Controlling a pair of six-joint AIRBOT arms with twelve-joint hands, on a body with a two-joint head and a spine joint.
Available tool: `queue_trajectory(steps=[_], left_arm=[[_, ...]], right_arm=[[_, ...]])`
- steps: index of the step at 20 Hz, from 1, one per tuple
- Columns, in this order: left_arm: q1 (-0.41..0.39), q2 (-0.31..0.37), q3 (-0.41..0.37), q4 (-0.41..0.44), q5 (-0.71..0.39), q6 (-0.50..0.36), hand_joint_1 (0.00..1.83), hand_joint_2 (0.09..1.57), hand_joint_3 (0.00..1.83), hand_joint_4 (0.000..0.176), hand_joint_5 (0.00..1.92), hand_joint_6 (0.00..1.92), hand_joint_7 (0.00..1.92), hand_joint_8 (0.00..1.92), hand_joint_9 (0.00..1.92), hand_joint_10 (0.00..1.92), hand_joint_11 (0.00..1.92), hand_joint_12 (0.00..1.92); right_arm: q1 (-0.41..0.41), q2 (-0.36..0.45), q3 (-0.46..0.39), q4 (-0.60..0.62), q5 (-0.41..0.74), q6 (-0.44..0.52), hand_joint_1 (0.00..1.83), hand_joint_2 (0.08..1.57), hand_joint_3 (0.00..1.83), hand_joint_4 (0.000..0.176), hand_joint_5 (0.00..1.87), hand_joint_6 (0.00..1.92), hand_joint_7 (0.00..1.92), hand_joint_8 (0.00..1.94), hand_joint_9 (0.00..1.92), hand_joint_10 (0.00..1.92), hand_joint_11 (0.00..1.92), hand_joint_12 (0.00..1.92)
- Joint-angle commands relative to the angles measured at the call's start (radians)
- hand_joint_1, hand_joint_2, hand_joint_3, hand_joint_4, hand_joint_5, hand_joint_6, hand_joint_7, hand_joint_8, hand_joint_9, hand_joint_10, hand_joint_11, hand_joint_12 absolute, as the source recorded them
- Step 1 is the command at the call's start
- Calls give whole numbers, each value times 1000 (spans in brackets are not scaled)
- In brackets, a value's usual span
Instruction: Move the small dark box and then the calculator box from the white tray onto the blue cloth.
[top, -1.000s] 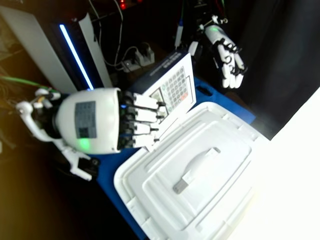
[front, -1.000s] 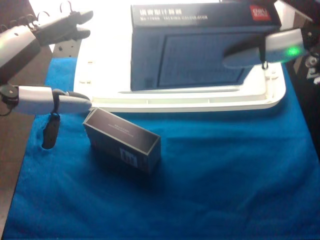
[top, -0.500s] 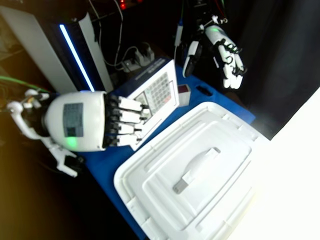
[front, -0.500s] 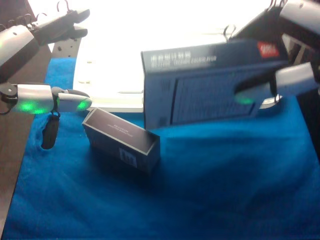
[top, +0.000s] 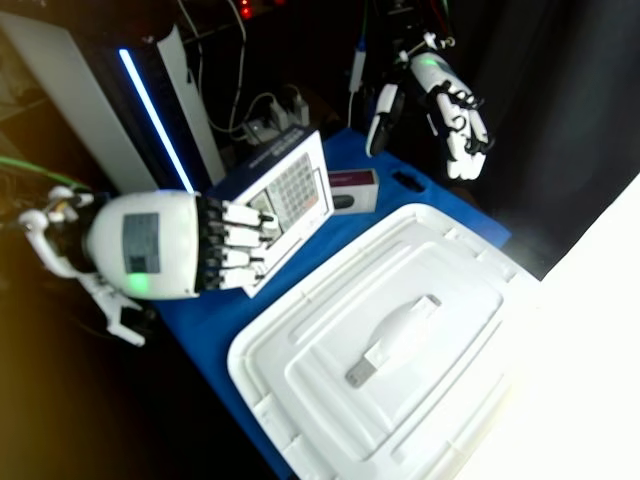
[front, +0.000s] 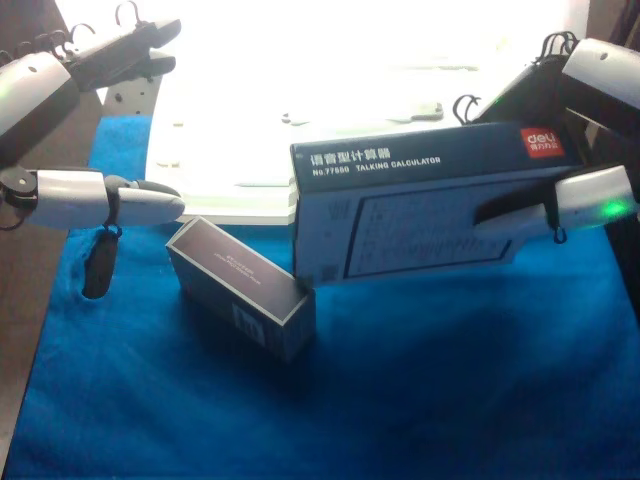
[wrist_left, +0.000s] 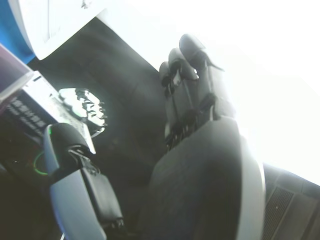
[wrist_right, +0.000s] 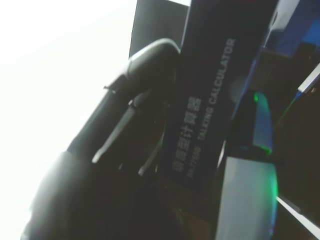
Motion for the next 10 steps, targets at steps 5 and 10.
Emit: queue_trajectory(steps=[5,10], left_arm=[[-7,-5,-1,-17,-120,-1,931,864,3,26,98,0,402,0,394,4,119,632],[-7,-10,-1,-17,-119,-1,933,859,0,20,80,0,380,0,382,1,119,613]], right_arm=[[-4,-2,7,46,117,10,1299,1015,0,0,1361,17,1234,768,1437,8,899,1469],[-4,-8,11,46,118,10,1072,826,0,0,554,0,829,26,776,52,339,895]])
